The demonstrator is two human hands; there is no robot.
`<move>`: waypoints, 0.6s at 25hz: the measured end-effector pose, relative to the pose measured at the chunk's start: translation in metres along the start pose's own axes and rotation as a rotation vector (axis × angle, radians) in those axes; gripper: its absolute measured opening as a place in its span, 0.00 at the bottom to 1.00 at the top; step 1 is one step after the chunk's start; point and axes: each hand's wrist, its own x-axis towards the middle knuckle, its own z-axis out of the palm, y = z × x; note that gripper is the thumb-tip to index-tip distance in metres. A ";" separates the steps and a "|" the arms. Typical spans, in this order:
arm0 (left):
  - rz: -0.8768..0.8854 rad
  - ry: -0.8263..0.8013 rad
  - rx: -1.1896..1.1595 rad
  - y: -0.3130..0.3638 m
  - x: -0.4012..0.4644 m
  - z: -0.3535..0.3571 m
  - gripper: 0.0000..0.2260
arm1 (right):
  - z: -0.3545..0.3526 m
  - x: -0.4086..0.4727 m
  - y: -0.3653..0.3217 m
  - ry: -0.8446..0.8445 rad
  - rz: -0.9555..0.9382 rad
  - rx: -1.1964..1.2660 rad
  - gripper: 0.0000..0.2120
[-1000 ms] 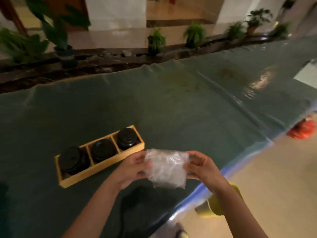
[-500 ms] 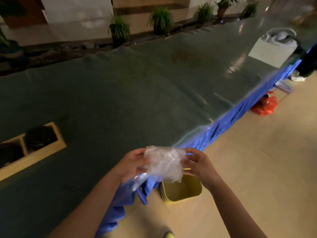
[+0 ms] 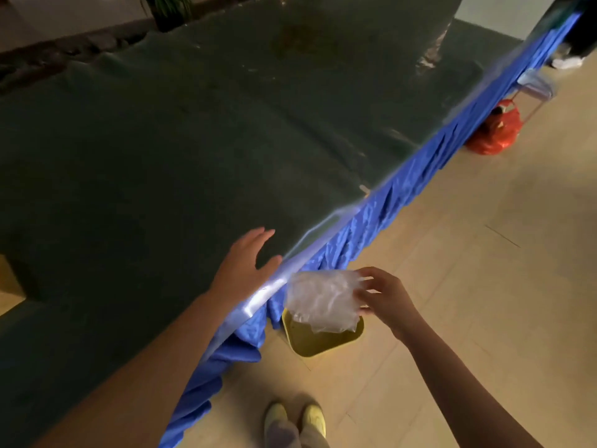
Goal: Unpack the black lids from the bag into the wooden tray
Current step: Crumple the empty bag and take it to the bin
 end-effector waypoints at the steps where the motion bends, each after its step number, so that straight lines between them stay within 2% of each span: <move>1: 0.082 0.003 0.150 -0.002 0.014 0.007 0.24 | -0.002 0.007 0.010 0.022 0.020 -0.040 0.14; 4: 0.187 -0.041 0.508 -0.012 0.047 0.036 0.26 | 0.002 0.032 0.042 0.071 0.050 -0.178 0.14; 6: 0.206 -0.112 0.632 -0.027 0.059 0.057 0.26 | 0.012 0.054 0.068 0.106 0.054 -0.269 0.14; 8: 0.208 -0.115 0.663 -0.043 0.062 0.071 0.26 | 0.023 0.077 0.094 0.134 0.069 -0.350 0.14; 12: 0.266 0.022 0.637 -0.056 0.066 0.081 0.25 | 0.044 0.126 0.153 0.137 0.136 -0.431 0.18; 15: 0.277 0.063 0.663 -0.058 0.067 0.082 0.25 | 0.059 0.158 0.206 0.102 0.196 -0.523 0.22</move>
